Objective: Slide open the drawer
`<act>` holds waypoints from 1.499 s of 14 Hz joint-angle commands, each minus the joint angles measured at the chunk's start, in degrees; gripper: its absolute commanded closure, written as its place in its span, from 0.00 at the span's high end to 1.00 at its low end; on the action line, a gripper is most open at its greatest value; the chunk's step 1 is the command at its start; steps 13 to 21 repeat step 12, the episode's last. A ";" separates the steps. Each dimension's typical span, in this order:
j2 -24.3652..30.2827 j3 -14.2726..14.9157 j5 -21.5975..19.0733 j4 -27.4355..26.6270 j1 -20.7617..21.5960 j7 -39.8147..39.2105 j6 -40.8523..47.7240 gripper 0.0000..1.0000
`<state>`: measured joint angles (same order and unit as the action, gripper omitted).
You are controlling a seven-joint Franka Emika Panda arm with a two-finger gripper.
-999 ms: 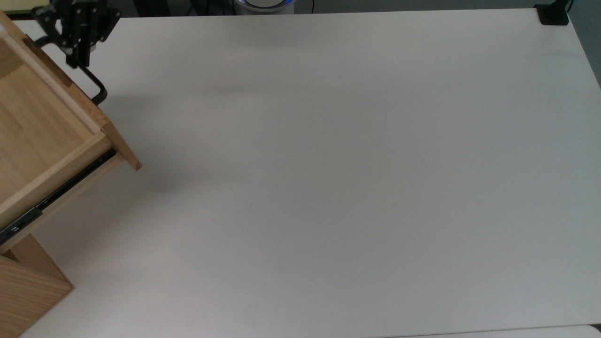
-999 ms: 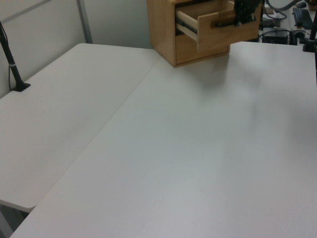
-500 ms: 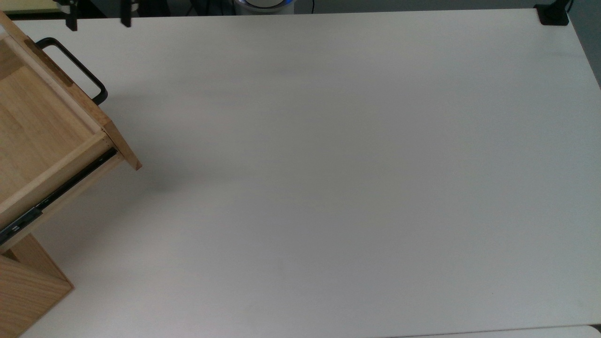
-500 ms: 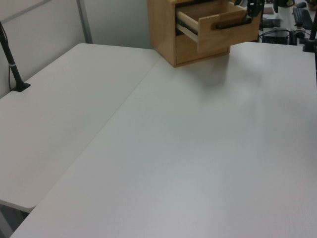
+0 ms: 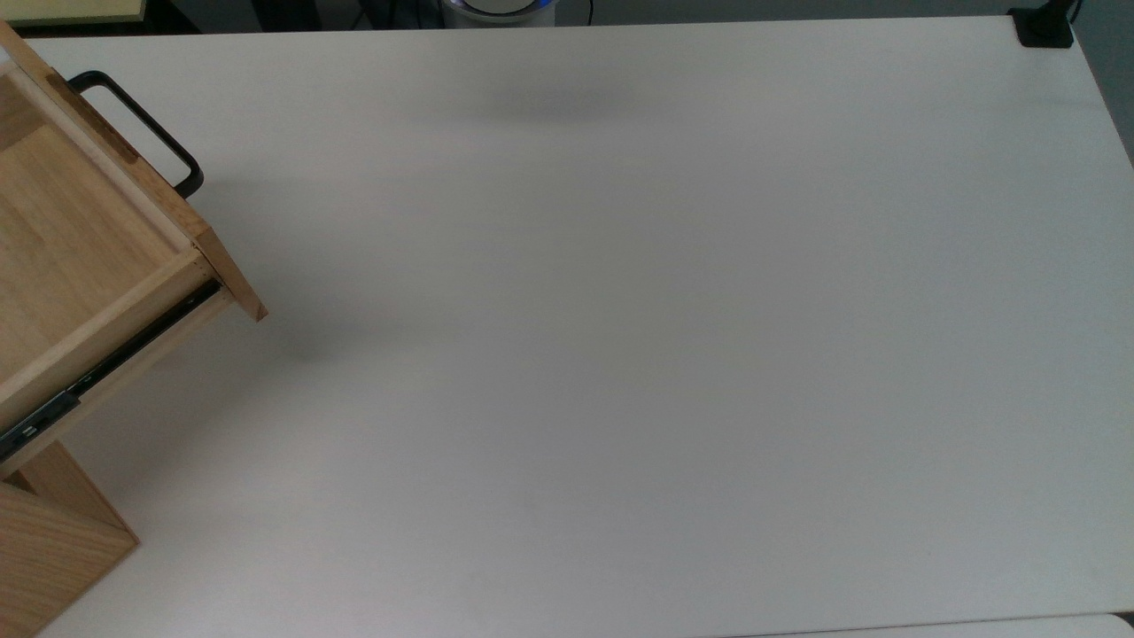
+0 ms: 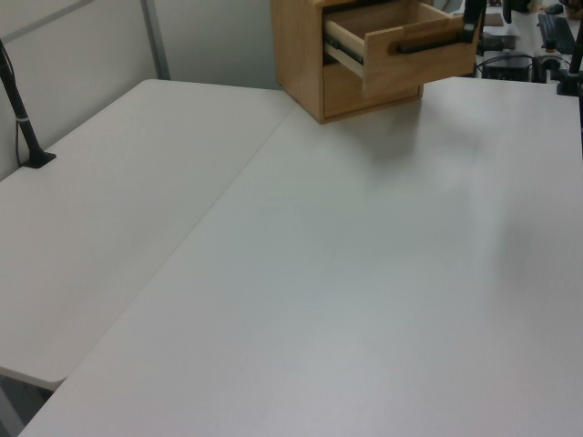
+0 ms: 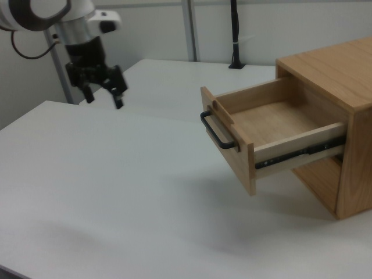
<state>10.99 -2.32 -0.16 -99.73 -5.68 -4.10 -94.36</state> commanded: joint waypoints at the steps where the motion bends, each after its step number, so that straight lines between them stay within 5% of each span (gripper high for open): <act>1: -5.79 -4.89 -0.28 1.55 -0.12 10.17 0.76 1.00; 9: -8.96 -3.83 0.15 3.92 1.45 8.85 0.23 1.00; 12: -9.67 1.17 0.07 4.63 6.37 8.85 0.67 1.00; 21: -9.67 1.17 0.07 4.63 6.37 8.85 0.67 1.00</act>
